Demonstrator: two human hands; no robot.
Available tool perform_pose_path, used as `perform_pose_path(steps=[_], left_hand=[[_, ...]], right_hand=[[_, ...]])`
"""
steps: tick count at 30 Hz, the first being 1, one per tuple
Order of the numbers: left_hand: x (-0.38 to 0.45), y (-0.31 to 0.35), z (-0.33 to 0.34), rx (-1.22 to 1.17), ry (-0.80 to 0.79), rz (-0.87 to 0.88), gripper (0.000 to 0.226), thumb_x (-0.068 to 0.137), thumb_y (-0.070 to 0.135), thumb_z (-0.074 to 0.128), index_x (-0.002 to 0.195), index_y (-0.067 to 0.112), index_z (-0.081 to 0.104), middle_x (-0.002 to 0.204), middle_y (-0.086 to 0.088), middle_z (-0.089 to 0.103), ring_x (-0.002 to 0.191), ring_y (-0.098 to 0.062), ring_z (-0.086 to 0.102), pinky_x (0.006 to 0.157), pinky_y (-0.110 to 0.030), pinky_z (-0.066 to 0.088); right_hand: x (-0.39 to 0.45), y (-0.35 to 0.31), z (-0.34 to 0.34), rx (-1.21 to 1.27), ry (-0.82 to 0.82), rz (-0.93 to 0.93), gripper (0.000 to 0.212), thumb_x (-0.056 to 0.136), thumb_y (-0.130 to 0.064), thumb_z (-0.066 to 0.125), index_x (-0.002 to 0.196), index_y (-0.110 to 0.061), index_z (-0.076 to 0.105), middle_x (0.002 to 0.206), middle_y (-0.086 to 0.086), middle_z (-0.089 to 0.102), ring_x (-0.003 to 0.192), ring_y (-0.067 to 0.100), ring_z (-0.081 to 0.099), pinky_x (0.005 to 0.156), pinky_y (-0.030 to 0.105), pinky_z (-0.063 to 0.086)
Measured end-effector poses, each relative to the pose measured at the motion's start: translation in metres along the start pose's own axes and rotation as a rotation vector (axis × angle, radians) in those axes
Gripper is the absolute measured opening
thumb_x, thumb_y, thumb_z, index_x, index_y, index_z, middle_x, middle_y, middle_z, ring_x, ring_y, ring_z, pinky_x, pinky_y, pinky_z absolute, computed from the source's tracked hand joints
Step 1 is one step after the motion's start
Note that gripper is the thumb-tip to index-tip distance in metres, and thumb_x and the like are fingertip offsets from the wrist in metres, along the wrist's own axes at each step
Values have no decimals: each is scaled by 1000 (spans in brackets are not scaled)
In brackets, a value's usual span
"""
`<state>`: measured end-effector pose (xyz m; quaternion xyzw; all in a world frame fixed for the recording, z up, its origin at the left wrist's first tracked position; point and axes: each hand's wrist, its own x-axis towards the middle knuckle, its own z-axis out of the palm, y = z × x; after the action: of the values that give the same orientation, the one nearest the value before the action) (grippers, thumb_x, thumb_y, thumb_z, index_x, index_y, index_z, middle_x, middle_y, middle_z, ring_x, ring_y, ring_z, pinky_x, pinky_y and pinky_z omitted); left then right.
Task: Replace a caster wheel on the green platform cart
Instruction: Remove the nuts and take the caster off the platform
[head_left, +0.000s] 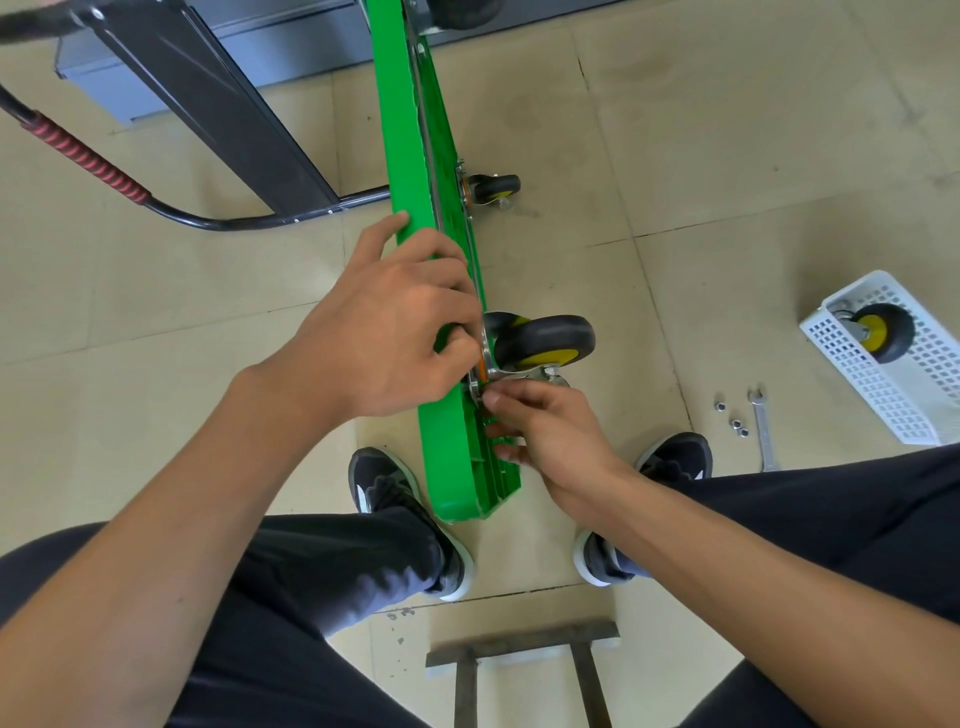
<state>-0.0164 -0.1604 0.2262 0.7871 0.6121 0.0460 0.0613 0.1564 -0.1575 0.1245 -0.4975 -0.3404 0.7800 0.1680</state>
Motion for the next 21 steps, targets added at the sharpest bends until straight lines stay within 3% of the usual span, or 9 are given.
perform_pose_path(steps=[5, 11, 17, 21], left_hand=[[0, 0, 1, 5, -1, -3, 35, 84, 33, 41, 79, 26, 75, 89, 13, 68, 113, -17, 54, 115, -52, 22], [0, -1, 1, -4, 5, -2, 34, 83, 33, 41, 79, 26, 75, 89, 13, 68, 113, -17, 54, 115, -52, 21], [0, -1, 1, 0, 5, 4, 34, 83, 33, 41, 79, 26, 75, 89, 12, 68, 113, -17, 54, 116, -52, 22], [0, -1, 2, -2, 14, 8, 33, 83, 31, 42, 78, 26, 74, 89, 13, 68, 113, -18, 54, 115, -53, 22]], right_hand=[[-2, 1, 1, 90, 12, 40, 14, 93, -8, 67, 105, -14, 73, 89, -1, 72, 78, 15, 62, 68, 29, 52], [-4, 2, 1, 199, 23, 63, 17, 90, 2, 67, 102, -10, 68, 79, 0, 70, 70, 14, 63, 61, 26, 52], [-3, 1, 4, 258, -6, 37, 6, 89, -8, 72, 93, -12, 69, 82, 0, 72, 74, 16, 62, 69, 30, 52], [-2, 2, 6, 246, 35, 5, 7, 89, -3, 71, 92, -8, 67, 82, 0, 74, 84, 18, 68, 76, 32, 56]])
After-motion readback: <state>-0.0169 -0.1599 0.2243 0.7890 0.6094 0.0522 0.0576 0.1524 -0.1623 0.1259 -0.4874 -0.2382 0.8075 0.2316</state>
